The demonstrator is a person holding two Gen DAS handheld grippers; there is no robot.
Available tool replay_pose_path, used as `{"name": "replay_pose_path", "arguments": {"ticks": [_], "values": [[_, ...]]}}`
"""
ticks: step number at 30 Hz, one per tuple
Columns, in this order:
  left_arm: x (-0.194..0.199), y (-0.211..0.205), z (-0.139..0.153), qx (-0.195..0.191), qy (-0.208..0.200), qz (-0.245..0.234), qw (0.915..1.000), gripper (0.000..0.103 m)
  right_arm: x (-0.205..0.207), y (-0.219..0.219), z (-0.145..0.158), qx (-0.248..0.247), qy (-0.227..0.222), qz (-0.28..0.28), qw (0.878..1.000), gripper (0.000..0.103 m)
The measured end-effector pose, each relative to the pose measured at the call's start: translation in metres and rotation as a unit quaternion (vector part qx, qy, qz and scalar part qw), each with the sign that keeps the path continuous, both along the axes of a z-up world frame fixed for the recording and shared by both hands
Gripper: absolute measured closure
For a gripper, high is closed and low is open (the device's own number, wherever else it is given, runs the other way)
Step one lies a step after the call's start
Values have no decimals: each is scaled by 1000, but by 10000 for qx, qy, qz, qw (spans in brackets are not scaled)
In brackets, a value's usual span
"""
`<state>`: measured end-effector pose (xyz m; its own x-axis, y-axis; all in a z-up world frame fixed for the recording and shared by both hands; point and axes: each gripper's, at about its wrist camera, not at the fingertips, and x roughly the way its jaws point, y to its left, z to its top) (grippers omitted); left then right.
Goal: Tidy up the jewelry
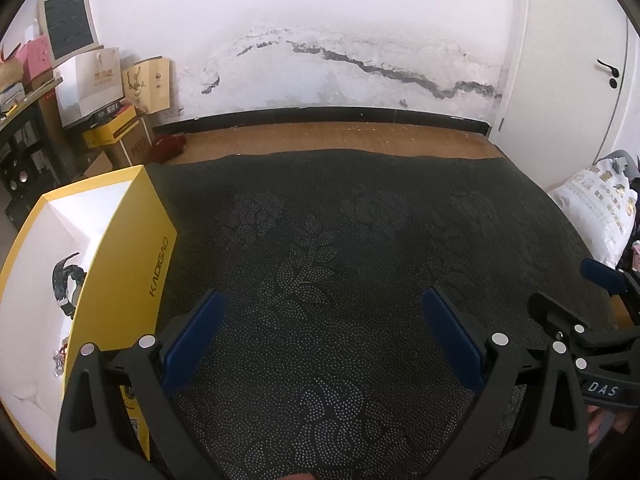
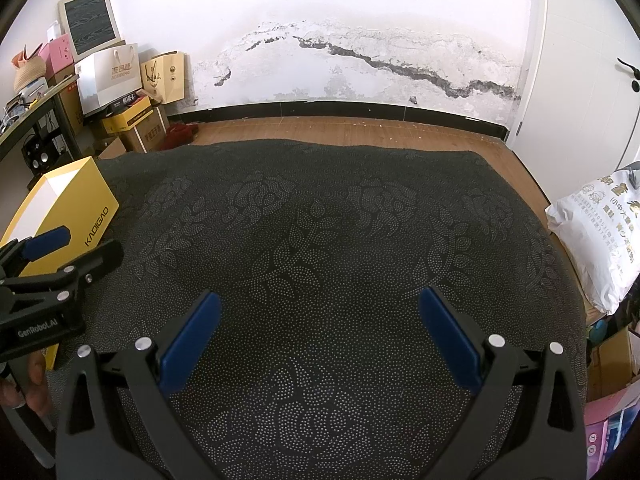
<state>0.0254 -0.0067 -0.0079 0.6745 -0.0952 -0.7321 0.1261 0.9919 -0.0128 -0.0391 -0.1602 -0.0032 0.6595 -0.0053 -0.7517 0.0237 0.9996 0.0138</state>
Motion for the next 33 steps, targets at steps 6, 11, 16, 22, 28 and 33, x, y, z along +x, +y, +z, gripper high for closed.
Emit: {"name": "replay_pose_path", "arguments": {"ticks": [6,11,16,22,28,33], "values": [[-2,0,1,67,-56,80,9999,6,0,0,0,-4,-7,1,10000,7],[-2,-1,2,81,-52,66,9999,6,0,0,0,1,-4,2,10000,7],[-2,-2,2,80,-47,55,9999,6,0,1,0,-2,5,9,10000,7],[-1,-2,2,85,-48,34,9999,6,1,2,1,-10,-1,6,10000,7],[-1,-3,1,88,-41,22,10000,6,1,2,1,-4,6,4,10000,7],[-2,-2,1,95,-46,20,9999,6,1,1,0,-9,5,8,10000,7]]}}
